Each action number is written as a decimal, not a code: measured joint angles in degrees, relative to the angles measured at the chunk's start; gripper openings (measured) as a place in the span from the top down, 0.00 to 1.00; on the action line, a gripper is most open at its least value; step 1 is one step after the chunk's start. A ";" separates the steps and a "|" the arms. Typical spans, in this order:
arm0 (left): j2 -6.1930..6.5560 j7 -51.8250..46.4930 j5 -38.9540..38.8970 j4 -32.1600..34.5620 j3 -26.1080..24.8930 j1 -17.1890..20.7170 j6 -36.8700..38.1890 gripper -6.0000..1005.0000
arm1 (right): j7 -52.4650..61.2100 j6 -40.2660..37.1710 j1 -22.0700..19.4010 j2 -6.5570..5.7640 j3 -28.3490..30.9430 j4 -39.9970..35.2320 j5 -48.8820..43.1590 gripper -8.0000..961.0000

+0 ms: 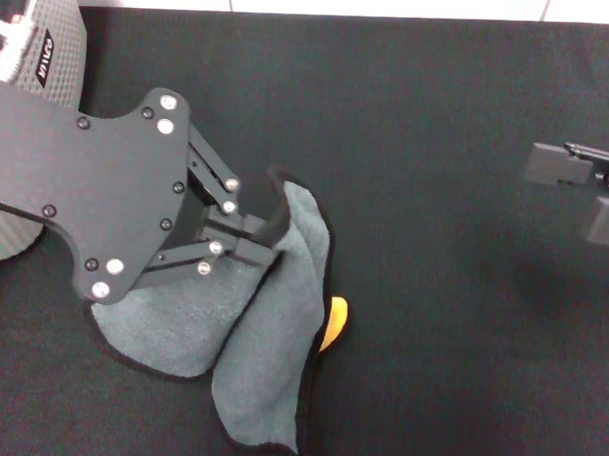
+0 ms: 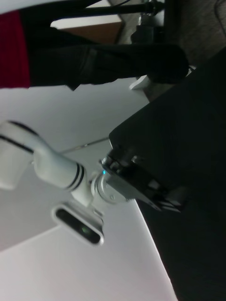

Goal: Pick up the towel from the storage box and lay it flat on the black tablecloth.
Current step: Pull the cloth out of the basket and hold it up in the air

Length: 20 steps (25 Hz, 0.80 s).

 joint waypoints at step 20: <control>-3.45 2.95 0.14 3.32 1.26 -2.03 -0.10 0.95 | 3.30 13.71 13.57 1.39 -2.68 -0.19 -9.13 0.22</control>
